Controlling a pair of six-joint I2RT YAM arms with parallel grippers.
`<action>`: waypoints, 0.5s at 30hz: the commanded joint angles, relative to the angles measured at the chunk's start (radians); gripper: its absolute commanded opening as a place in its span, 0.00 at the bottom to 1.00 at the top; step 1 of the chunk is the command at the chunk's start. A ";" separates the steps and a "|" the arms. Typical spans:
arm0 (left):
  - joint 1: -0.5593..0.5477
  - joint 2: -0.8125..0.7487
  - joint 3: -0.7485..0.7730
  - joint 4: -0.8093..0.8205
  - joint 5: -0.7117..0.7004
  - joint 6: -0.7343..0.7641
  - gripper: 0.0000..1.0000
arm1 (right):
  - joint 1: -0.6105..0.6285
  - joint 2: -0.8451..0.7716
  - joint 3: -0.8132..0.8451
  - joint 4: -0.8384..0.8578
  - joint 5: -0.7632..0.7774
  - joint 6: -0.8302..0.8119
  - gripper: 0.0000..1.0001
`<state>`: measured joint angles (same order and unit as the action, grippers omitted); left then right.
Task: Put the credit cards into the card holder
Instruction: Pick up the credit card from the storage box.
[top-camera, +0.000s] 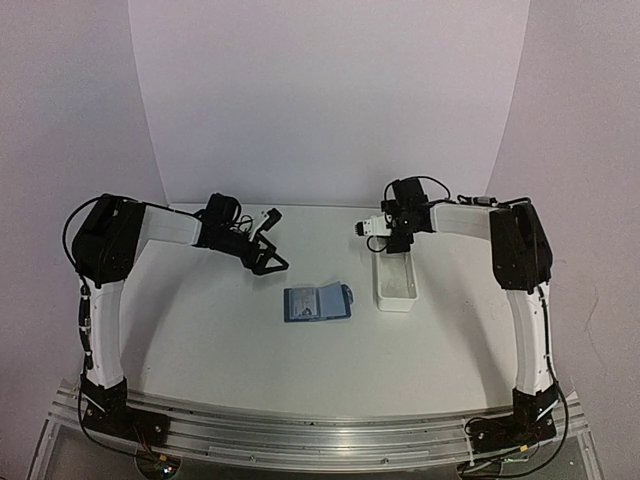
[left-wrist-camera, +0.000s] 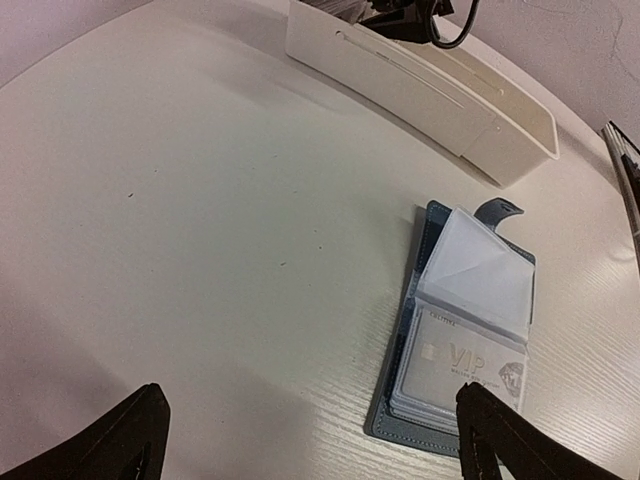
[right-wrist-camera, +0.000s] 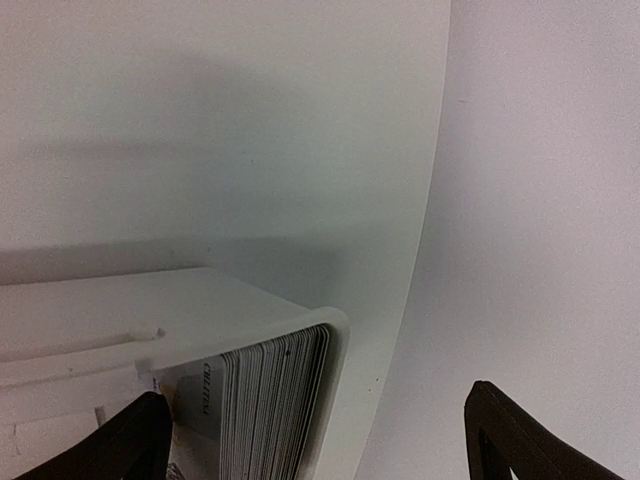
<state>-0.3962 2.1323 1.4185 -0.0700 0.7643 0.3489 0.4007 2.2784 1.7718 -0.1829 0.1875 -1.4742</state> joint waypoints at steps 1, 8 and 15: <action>0.017 0.014 -0.006 0.060 0.009 -0.028 1.00 | 0.008 0.029 0.053 0.063 0.036 -0.025 0.98; 0.025 0.023 0.000 0.057 0.012 -0.032 0.99 | 0.009 0.043 0.030 0.062 0.044 -0.056 0.98; 0.025 0.026 0.005 0.053 0.010 -0.042 1.00 | 0.009 0.053 0.025 0.071 0.066 -0.066 0.94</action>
<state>-0.3729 2.1494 1.4162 -0.0425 0.7643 0.3164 0.4065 2.3211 1.7840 -0.1471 0.2249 -1.5215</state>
